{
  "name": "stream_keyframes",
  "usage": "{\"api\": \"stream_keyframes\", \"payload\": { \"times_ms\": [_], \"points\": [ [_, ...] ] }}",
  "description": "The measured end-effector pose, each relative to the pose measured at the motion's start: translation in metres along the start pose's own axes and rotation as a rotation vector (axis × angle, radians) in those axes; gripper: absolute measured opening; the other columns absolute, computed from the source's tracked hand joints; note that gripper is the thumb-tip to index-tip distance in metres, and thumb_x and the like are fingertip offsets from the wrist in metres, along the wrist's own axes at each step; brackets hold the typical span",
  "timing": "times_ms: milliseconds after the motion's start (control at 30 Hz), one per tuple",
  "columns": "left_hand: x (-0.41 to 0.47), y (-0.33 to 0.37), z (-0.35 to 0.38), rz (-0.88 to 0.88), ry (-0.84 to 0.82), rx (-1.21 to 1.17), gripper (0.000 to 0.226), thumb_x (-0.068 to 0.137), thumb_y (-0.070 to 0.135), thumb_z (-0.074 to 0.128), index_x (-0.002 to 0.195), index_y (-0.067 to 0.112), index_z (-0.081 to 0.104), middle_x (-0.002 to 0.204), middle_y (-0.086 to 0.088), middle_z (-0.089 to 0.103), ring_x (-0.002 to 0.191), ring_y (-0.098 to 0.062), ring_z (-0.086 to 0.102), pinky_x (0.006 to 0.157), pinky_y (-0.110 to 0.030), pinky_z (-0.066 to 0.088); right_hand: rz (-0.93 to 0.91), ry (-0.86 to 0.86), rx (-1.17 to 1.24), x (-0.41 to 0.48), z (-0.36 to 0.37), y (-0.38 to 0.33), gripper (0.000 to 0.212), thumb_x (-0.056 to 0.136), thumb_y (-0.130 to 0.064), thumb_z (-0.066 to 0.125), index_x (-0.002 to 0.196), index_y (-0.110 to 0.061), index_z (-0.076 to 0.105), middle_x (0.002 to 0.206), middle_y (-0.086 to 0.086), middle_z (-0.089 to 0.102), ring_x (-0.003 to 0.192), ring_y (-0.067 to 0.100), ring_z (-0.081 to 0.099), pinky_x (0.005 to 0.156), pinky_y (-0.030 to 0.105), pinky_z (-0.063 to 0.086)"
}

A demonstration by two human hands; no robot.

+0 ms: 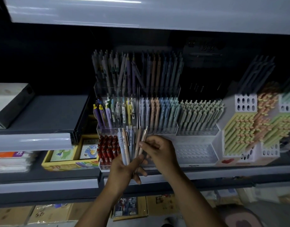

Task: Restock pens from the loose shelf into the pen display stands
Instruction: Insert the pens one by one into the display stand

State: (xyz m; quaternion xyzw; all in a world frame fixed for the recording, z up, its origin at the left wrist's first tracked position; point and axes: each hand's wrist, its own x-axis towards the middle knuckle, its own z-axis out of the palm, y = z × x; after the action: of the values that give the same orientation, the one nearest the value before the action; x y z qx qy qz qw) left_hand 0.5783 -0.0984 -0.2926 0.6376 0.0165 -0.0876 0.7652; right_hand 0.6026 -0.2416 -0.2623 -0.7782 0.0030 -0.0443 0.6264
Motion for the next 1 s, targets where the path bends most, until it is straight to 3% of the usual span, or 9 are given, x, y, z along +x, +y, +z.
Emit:
{"api": "stream_keyframes", "payload": {
  "times_ms": [133, 267, 367, 433, 500, 633, 833, 900, 1000],
  "points": [
    [0.0, -0.002, -0.005, -0.015, 0.043, -0.001, 0.028, 0.095, 0.018, 0.065, 0.093, -0.009, 0.071, 0.064, -0.016, 0.07, 0.043, -0.026, 0.058, 0.042, -0.031, 0.049, 0.003, 0.171, 0.09, 0.004, -0.011, 0.003, 0.012, 0.094, -0.019, 0.07, 0.086, -0.011, 0.073, 0.061, 0.002, 0.065, 0.054, 0.014, 0.059, 0.054, 0.028, 0.05],
    [-0.002, -0.004, -0.014, -0.032, 0.083, -0.038, 0.027, 0.088, 0.023, 0.071, 0.08, -0.002, 0.064, 0.067, -0.021, 0.066, 0.039, -0.022, 0.047, 0.041, -0.028, 0.041, -0.063, 0.365, 0.019, 0.017, -0.026, 0.018, 0.012, 0.096, -0.012, 0.066, 0.087, -0.019, 0.07, 0.071, -0.006, 0.071, 0.063, 0.005, 0.068, 0.062, 0.019, 0.055],
    [-0.004, -0.004, -0.02, -0.062, 0.029, -0.066, 0.033, 0.09, 0.028, 0.072, 0.07, 0.006, 0.057, 0.053, -0.016, 0.043, 0.038, -0.019, 0.035, 0.042, -0.026, 0.03, -0.145, 0.342, -0.196, 0.025, -0.031, 0.037, 0.015, 0.097, -0.014, 0.066, 0.085, -0.024, 0.067, 0.079, -0.012, 0.07, 0.074, 0.001, 0.067, 0.07, 0.015, 0.053],
    [-0.004, -0.002, -0.021, -0.058, -0.007, -0.101, 0.034, 0.095, 0.028, 0.067, 0.069, 0.011, 0.055, 0.053, -0.012, 0.039, 0.04, -0.018, 0.032, 0.044, -0.026, 0.026, -0.178, 0.331, -0.307, 0.028, -0.032, 0.046, 0.014, 0.097, -0.017, 0.066, 0.084, -0.02, 0.068, 0.078, -0.009, 0.069, 0.075, 0.0, 0.065, 0.068, 0.01, 0.047],
    [-0.005, 0.0, -0.021, -0.06, -0.031, -0.133, 0.034, 0.1, 0.027, 0.061, 0.07, 0.012, 0.055, 0.057, -0.012, 0.038, 0.044, -0.018, 0.03, 0.046, -0.027, 0.022, -0.188, 0.327, -0.365, 0.031, -0.032, 0.053, 0.014, 0.097, -0.019, 0.066, 0.085, -0.015, 0.07, 0.08, -0.004, 0.07, 0.076, 0.002, 0.065, 0.067, 0.012, 0.048],
    [-0.006, 0.003, -0.021, -0.066, -0.02, -0.136, 0.031, 0.1, 0.024, 0.06, 0.073, 0.01, 0.058, 0.06, -0.012, 0.042, 0.046, -0.017, 0.031, 0.048, -0.03, 0.019, -0.146, 0.244, -0.444, 0.034, -0.027, 0.063, 0.01, 0.098, -0.019, 0.064, 0.094, -0.012, 0.071, 0.088, 0.001, 0.072, 0.08, 0.01, 0.067, 0.069, 0.031, 0.058],
    [-0.005, 0.005, -0.021, -0.054, -0.017, -0.111, 0.027, 0.095, 0.028, 0.064, 0.074, 0.011, 0.059, 0.06, -0.011, 0.044, 0.048, -0.017, 0.033, 0.049, -0.027, 0.022, -0.2, 0.225, -0.54, 0.037, -0.029, 0.067, 0.011, 0.099, -0.021, 0.062, 0.092, -0.013, 0.067, 0.085, 0.002, 0.069, 0.072, 0.011, 0.065, 0.063, 0.034, 0.057],
    [-0.005, 0.005, -0.022, -0.052, -0.016, -0.101, 0.029, 0.097, 0.028, 0.062, 0.077, 0.007, 0.06, 0.062, -0.014, 0.045, 0.048, -0.019, 0.036, 0.047, -0.026, 0.027, -0.207, 0.227, -0.547, 0.036, -0.029, 0.068, 0.013, 0.099, -0.022, 0.062, 0.091, -0.013, 0.066, 0.083, 0.003, 0.068, 0.069, 0.011, 0.063, 0.062, 0.032, 0.056],
    [-0.004, 0.006, -0.023, -0.046, -0.007, -0.067, 0.031, 0.099, 0.03, 0.062, 0.083, 0.004, 0.06, 0.067, -0.014, 0.054, 0.051, -0.02, 0.048, 0.043, -0.026, 0.035, -0.246, 0.242, -0.57, 0.034, -0.028, 0.069, 0.018, 0.1, -0.022, 0.061, 0.087, -0.011, 0.065, 0.08, 0.003, 0.066, 0.065, 0.008, 0.06, 0.058, 0.013, 0.046]
  ]
}}
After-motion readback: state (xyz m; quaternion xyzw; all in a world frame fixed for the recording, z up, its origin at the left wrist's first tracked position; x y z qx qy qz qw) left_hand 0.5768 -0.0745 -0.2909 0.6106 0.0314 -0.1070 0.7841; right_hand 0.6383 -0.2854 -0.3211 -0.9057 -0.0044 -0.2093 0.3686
